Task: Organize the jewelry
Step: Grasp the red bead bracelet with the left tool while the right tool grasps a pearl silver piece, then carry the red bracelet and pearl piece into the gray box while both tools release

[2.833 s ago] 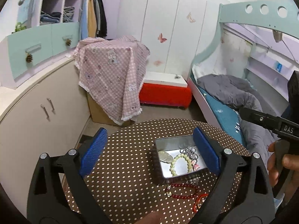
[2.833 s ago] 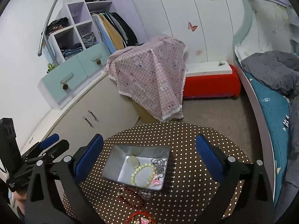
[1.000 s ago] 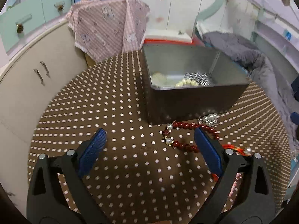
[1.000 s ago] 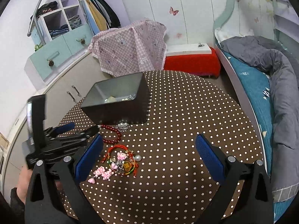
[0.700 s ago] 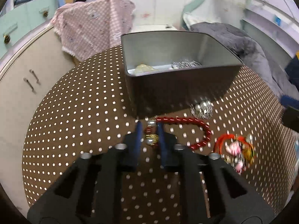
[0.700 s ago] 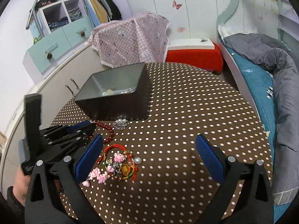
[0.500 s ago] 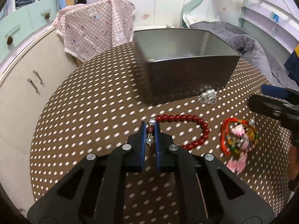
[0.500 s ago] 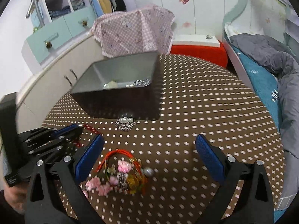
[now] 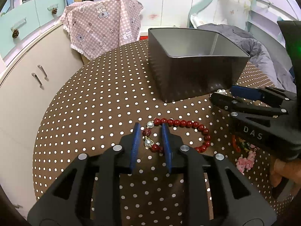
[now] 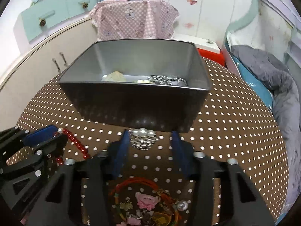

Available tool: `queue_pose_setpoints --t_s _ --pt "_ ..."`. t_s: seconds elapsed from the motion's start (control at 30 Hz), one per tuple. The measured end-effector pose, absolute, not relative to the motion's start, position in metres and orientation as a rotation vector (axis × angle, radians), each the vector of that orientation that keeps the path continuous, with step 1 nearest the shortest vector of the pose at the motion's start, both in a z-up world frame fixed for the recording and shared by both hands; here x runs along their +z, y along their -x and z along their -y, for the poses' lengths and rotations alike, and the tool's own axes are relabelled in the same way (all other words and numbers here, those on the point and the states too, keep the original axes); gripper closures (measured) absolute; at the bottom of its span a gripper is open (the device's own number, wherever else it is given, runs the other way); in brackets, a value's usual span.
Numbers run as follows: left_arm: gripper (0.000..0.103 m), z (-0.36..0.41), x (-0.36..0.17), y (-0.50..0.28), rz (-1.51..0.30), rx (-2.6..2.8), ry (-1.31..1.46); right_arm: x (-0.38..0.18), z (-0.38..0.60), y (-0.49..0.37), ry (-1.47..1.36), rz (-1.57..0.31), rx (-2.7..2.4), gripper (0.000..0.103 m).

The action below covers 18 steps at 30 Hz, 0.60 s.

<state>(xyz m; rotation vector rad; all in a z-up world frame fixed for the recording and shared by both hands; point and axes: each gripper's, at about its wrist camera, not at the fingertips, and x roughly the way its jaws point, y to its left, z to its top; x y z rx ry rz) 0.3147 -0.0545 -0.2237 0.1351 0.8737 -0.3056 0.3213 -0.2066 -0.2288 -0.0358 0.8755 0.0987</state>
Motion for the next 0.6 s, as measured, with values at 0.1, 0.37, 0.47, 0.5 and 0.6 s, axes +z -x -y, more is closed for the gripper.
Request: queue_pose_setpoints --t_s 0.1,0.37,0.47,0.5,0.6 --pt "0.095 0.052 -0.223 -0.313 -0.874 -0.339 -0.108 -0.231 0.207 -0.317 0.035 -0.874 0.113 0.082" --pt "0.095 0.046 -0.22 -0.295 -0.851 -0.394 -0.021 -0.219 0.234 -0.289 -0.121 -0.869 0.193 0.087" --pt "0.095 0.042 -0.217 -0.29 -0.844 -0.401 0.0 -0.209 0.242 -0.279 -0.144 -0.852 0.206 0.087" --pt "0.095 0.04 -0.214 -0.288 -0.839 -0.408 0.01 -0.205 0.245 -0.277 -0.152 -0.847 0.211 0.087" --pt "0.095 0.036 -0.203 -0.284 -0.82 -0.426 0.034 -0.193 0.25 -0.27 -0.169 -0.826 0.232 0.087"
